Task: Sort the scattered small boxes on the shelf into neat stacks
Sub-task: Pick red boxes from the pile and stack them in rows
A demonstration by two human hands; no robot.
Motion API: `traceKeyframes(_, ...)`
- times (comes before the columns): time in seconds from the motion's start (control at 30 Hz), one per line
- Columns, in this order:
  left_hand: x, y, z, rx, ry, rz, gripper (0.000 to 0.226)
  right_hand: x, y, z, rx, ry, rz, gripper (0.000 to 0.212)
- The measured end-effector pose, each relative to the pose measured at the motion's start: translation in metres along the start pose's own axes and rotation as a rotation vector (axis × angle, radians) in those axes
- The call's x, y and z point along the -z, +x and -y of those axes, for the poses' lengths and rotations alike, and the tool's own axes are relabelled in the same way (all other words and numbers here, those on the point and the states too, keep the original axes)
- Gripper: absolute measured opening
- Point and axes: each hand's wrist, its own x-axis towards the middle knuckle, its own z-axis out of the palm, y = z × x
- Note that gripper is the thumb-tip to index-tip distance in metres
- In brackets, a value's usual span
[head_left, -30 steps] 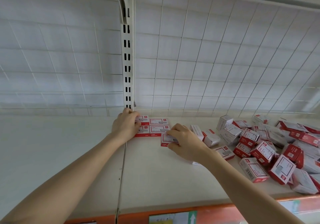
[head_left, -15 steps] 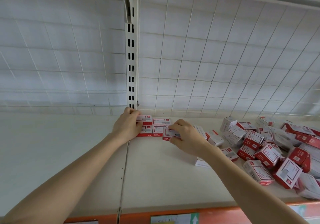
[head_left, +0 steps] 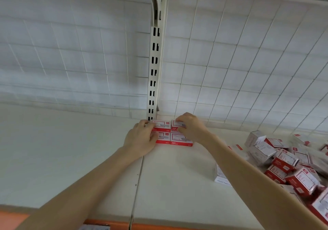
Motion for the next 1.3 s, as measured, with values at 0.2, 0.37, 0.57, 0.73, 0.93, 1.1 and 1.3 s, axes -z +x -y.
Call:
traceKeyframes(0.2,-0.0002,-0.0019,-0.0047,0.014,-0.013,0.019,0.044,-0.0087,0.0036,-0.0034,0.017,0.018,0.002,0.037)
traceKeyframes(0.37,-0.0011,-0.0015,-0.0047,0.018,-0.022,0.024,0.042,-0.01,0.0046,-0.005,0.012,0.029,-0.003,0.037)
traceKeyframes(0.57,-0.0006,-0.0026,-0.0047,0.006,-0.02,0.021,0.043,-0.0096,0.0046,-0.0051,0.012,0.038,-0.002,0.037)
traceKeyframes(0.73,-0.0007,-0.0025,-0.004,0.015,-0.031,0.034,0.044,-0.0106,0.0034,-0.0059,0.023,0.047,-0.006,0.036)
traceKeyframes(0.93,-0.001,-0.003,-0.0038,0.011,-0.017,0.045,0.046,-0.0107,0.0023,-0.0044,0.021,0.055,-0.012,0.036)
traceKeyframes(1.1,-0.0012,-0.0031,-0.0037,0.008,-0.04,0.069,0.047,-0.011,0.0007,-0.0025,0.012,0.056,-0.024,0.037)
traceKeyframes(1.3,-0.0009,-0.0046,-0.0046,0.023,-0.07,0.091,0.05,-0.0111,0.0003,-0.0002,0.002,0.043,-0.009,0.038)
